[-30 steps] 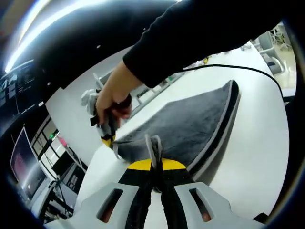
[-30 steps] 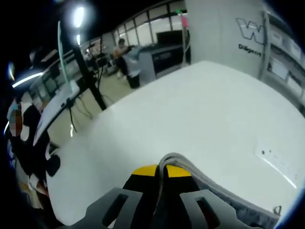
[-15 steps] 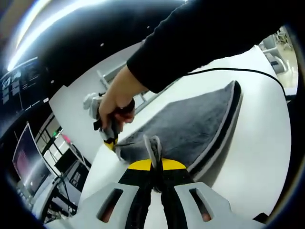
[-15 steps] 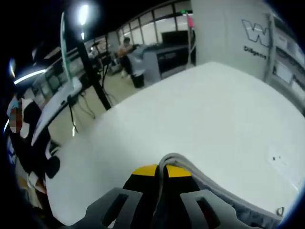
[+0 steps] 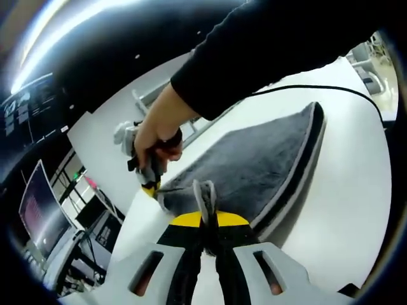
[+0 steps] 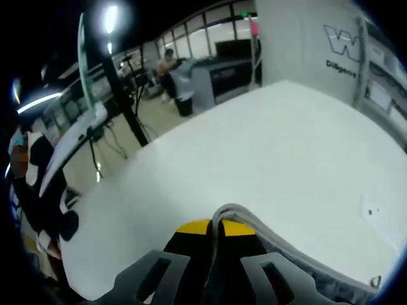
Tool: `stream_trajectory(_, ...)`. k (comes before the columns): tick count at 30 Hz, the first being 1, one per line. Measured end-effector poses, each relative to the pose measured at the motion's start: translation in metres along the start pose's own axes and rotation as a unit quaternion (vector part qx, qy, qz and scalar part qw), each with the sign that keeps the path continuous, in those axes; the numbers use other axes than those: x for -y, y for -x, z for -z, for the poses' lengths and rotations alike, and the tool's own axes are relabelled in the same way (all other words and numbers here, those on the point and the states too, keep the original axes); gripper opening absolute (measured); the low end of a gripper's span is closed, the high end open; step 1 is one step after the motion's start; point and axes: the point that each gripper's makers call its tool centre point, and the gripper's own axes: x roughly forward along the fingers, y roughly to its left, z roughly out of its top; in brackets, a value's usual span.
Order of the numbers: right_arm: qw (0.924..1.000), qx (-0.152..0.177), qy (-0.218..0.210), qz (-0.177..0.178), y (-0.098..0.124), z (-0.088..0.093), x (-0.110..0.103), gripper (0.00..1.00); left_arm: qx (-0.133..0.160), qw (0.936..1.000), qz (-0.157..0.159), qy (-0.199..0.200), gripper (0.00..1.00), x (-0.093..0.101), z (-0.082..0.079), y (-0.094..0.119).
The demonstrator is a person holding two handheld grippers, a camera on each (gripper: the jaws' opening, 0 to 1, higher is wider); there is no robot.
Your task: Open the folded towel by lifting each exposed corner and separating the folded layers until the towel lies flat within the target outline without major curled edges
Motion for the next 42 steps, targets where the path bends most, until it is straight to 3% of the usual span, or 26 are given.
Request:
stream_trajectory(5,0.9999,0.006,0.009,-0.006,0.0,-0.001,-0.004,0.05,0.008,0.9994,-0.031,-0.014,0.19,-0.009,0.0,0.0)
stream_trajectory(12,0.9996,0.013,0.016,-0.021,-0.001,-0.008,-0.01,0.12,0.007,0.9988,-0.043,-0.024,0.22,-0.013,-0.001,0.001)
stream_trajectory(17,0.9989,0.019,0.014,-0.039,-0.006,-0.004,-0.021,0.32,0.013,0.9975,-0.059,-0.035,0.3,-0.017,-0.004,0.003)
stream_trajectory(21,0.9986,0.023,0.02,-0.042,-0.009,-0.001,-0.026,0.41,0.031,0.9965,-0.065,-0.042,0.3,-0.018,-0.013,0.007)
stream_trajectory(23,0.9985,0.023,0.027,-0.043,-0.009,-0.001,-0.029,0.43,0.006,0.9983,-0.052,-0.027,0.3,-0.015,-0.004,0.004)
stream_trajectory(27,0.9977,0.025,0.035,-0.052,-0.006,-0.002,-0.035,0.5,-0.013,0.9983,-0.054,-0.016,0.3,-0.02,0.008,0.0)
stream_trajectory(29,0.9963,0.025,0.055,-0.06,-0.005,-0.001,-0.04,0.58,-0.035,0.9985,-0.041,-0.007,0.32,-0.017,0.018,-0.002)
stream_trajectory(32,0.9926,0.028,0.092,-0.074,-0.003,0.0,-0.045,0.63,-0.038,0.9982,-0.046,-0.007,0.35,-0.019,0.021,-0.002)
stream_trajectory(33,0.9882,0.016,0.119,-0.096,-0.002,0.007,-0.051,0.68,-0.037,0.9981,-0.048,-0.007,0.38,-0.019,0.02,-0.001)
stream_trajectory(36,0.9848,0.013,0.131,-0.114,-0.001,0.014,-0.06,0.86,-0.034,0.9983,-0.047,0.0,0.49,-0.019,0.02,-0.002)
stream_trajectory(38,0.9846,0.012,0.13,-0.117,-0.001,0.014,-0.062,0.93,-0.031,0.9985,-0.045,0.003,0.59,-0.018,0.02,-0.004)
stream_trajectory(40,0.9823,0.018,0.142,-0.121,0.001,0.011,-0.066,0.94,-0.025,0.9986,-0.047,-0.001,0.67,-0.019,0.017,-0.005)
stream_trajectory(41,0.9746,0.025,0.179,-0.132,0.003,0.008,-0.069,0.98,-0.023,0.9987,-0.045,-0.002,0.72,-0.018,0.017,-0.005)
stream_trajectory(42,0.9713,0.03,0.189,-0.14,0.004,0.008,-0.072,0.99,-0.013,0.9994,-0.032,-0.002,0.78,-0.014,0.013,-0.006)
